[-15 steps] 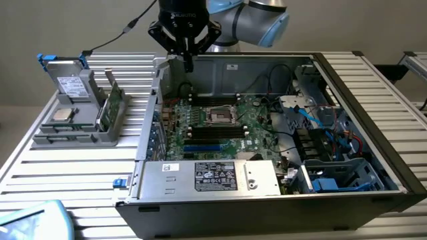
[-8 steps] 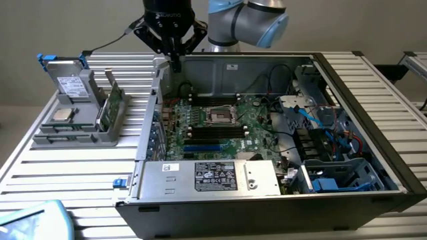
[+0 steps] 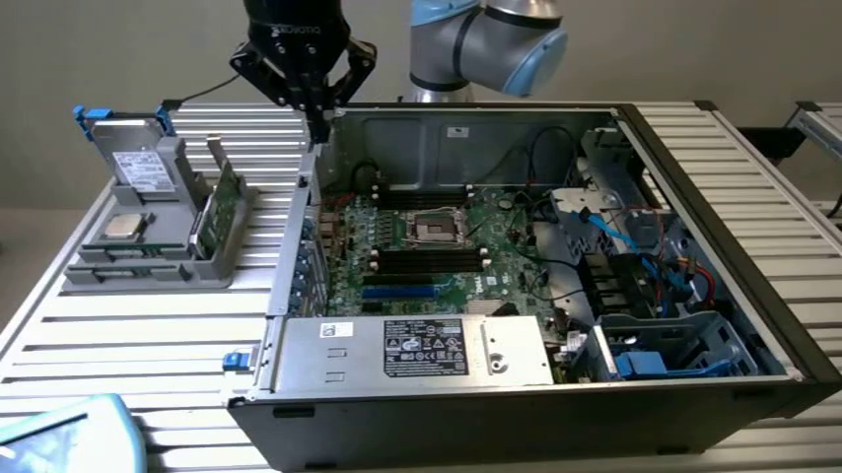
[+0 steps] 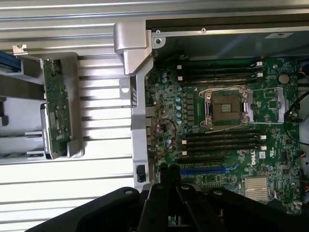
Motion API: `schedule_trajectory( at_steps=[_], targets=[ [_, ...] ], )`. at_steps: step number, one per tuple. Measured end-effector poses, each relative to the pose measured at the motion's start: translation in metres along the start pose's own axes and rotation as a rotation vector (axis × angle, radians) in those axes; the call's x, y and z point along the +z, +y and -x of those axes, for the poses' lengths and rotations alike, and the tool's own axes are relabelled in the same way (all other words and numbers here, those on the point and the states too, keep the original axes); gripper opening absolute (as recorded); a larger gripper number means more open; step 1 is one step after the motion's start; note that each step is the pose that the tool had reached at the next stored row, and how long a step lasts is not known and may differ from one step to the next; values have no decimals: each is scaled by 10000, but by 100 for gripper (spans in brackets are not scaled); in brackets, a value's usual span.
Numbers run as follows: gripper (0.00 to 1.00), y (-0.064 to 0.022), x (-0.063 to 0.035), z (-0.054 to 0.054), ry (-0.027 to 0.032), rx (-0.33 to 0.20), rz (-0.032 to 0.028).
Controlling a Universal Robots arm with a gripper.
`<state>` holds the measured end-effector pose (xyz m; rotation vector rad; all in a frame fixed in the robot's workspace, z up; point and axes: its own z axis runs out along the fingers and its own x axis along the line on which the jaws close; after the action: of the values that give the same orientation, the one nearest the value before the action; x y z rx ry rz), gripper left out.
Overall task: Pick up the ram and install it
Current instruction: 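Reach for the ram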
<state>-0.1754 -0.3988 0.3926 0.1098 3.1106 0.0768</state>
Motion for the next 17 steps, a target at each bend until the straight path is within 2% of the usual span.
schedule_trajectory(
  at_steps=[9, 17],
  targets=[
    [11, -17, -2, -237, 0, 0, 0],
    [11, -43, 4, -596, 0, 0, 0]
  ],
)
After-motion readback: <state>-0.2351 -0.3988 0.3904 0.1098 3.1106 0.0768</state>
